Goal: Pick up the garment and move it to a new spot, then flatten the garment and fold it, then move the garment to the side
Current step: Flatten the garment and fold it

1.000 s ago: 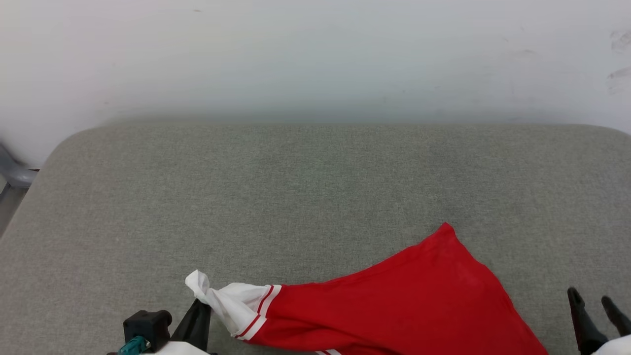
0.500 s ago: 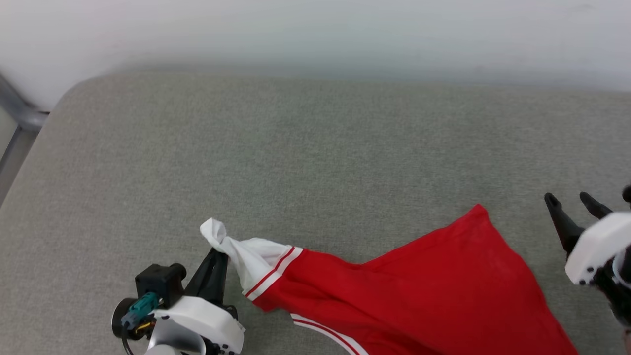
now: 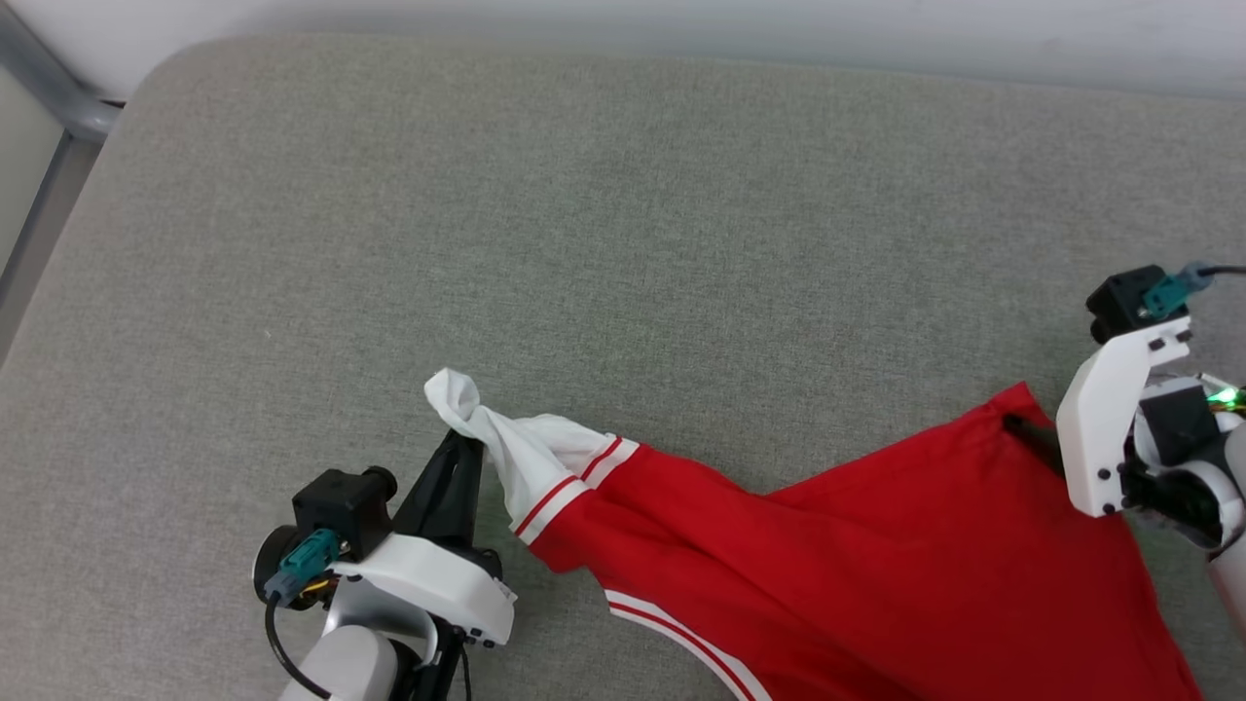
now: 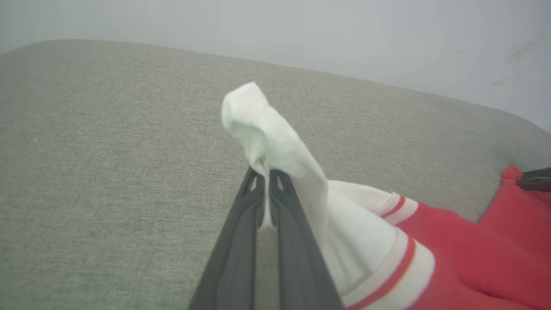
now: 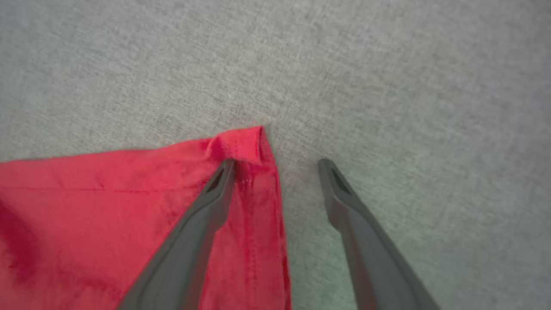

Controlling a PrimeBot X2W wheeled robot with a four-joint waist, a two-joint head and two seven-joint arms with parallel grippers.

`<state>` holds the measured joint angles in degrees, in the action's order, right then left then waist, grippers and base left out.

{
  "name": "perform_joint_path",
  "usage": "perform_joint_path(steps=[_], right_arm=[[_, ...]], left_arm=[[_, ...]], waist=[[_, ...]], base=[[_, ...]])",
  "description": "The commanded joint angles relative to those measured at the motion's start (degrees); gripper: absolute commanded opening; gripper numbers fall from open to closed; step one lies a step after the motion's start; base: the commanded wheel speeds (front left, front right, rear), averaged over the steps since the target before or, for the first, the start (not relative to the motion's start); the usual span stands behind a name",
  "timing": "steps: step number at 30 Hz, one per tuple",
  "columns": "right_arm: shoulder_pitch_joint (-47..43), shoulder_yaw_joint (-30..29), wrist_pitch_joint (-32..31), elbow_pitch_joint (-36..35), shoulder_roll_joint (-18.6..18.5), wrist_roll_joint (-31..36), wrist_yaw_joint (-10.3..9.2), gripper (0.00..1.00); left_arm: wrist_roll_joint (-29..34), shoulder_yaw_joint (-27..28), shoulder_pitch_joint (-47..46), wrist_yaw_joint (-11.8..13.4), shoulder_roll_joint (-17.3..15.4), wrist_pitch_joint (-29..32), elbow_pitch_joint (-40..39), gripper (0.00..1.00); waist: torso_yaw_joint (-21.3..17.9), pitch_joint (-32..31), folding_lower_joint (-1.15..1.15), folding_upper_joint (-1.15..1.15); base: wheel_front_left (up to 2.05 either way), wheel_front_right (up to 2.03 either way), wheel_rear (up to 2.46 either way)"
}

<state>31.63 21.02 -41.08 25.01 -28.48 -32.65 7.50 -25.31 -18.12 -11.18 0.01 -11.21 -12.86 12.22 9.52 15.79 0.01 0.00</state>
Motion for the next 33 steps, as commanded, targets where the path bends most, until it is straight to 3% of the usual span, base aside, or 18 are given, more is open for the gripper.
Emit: perform_joint_path(steps=[1,7,8,9,13,24,33], right_arm=[[0.1,1.6,-1.0,1.1,-0.1,-0.9,-0.02,1.0],[-0.9,10.9,-7.2,5.6,-0.7,-7.1,0.12,1.0],[-0.5,11.8,-7.6,5.9,-0.9,-7.9,0.12,0.41],[-0.2,12.4,-7.7,6.1,-0.9,-8.9,0.13,0.0],[2.9,13.9,-5.7,6.7,-1.9,-10.7,0.06,0.0],[11.7,10.6,9.7,10.8,-2.3,-9.6,-0.05,0.0],[19.0,3.9,18.6,15.5,-0.4,-4.2,-0.05,0.0]], left_arm=[[0.2,0.0,-0.8,-0.2,0.3,-0.4,0.2,0.0],[-0.2,-0.1,-1.8,-0.8,0.8,-1.1,1.8,0.0],[-0.3,0.0,-2.0,-0.9,0.9,-1.2,2.1,0.0],[-0.4,-0.1,-2.1,-0.9,1.0,-1.3,2.3,0.0],[-0.6,0.0,-2.3,-1.3,1.3,-1.6,3.2,0.0],[0.6,1.8,-5.9,-1.3,-2.1,-2.0,4.6,0.0],[2.4,2.6,-20.7,-3.0,-6.1,0.7,9.0,0.0]], waist=[[0.4,0.8,-0.01,0.0],[0.6,1.5,-0.01,0.0],[0.6,1.6,-0.01,0.0],[0.6,1.6,-0.01,0.0],[0.5,1.0,-0.01,0.0],[-1.5,-2.9,-0.01,0.0],[-3.7,-4.6,-0.01,0.0]], base=[[0.0,0.0,0.0],[0.0,0.0,0.0],[0.0,0.0,0.0],[0.0,0.0,0.0],[0.0,0.0,0.0],[0.0,0.0,0.0],[0.0,0.0,0.0]])
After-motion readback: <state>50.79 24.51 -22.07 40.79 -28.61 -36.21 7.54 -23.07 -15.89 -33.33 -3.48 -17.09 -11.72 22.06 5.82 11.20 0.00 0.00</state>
